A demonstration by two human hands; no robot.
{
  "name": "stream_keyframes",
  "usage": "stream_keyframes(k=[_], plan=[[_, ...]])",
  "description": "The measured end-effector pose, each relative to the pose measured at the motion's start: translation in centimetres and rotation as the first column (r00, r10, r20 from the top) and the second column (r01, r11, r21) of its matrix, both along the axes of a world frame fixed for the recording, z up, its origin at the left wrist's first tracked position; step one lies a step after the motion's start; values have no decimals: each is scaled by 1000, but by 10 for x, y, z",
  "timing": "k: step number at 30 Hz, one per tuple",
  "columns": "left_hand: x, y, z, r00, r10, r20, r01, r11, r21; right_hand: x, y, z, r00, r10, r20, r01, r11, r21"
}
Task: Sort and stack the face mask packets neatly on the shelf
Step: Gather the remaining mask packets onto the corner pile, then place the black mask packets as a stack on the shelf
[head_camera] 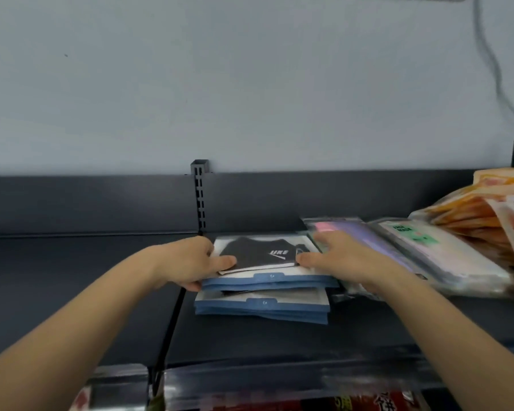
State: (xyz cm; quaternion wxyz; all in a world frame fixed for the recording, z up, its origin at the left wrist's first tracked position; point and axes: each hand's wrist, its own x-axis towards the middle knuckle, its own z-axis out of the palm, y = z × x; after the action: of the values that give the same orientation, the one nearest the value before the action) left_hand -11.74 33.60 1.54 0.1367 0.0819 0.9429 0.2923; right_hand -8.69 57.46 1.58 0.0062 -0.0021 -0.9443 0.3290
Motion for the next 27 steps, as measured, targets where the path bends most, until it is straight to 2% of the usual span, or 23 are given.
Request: stream_keyframes(k=[4, 6, 8, 10, 13, 15, 18, 23, 27], plan=[[-3, -5, -5, 1000, -14, -1, 14, 998, -57, 8, -6, 4, 997, 70, 36, -76, 976, 202], [-3, -8, -5, 999, -33, -39, 28, 990, -138, 10, -9, 7, 995, 103, 13, -103, 960, 261], [-2, -8, -5, 983, -99, -155, 55, 964, -261, 8, -10, 8, 988, 152, -34, -135, 944, 302], [7, -6, -6, 958, -151, -245, 83, 960, -266, 10, -14, 7, 975, 209, -71, -179, 937, 301], [27, 1, -16, 908, -331, -256, 242, 914, -324, 14, -21, -2, 943, 332, -36, -305, 901, 308], [34, 4, -29, 878, -393, -273, 271, 879, -392, 19, -24, -11, 924, 382, 12, -359, 857, 371], [39, 6, -44, 859, -335, -388, 193, 913, -359, 22, -23, -23, 931, 364, -35, -308, 833, 459], [69, 4, -55, 818, -170, -549, -29, 942, -334, 25, -30, -33, 916, 368, -162, -270, 861, 431], [112, -25, -48, 723, 42, -690, -261, 941, -216, 35, -70, -32, 803, 467, -369, -312, 858, 408]])
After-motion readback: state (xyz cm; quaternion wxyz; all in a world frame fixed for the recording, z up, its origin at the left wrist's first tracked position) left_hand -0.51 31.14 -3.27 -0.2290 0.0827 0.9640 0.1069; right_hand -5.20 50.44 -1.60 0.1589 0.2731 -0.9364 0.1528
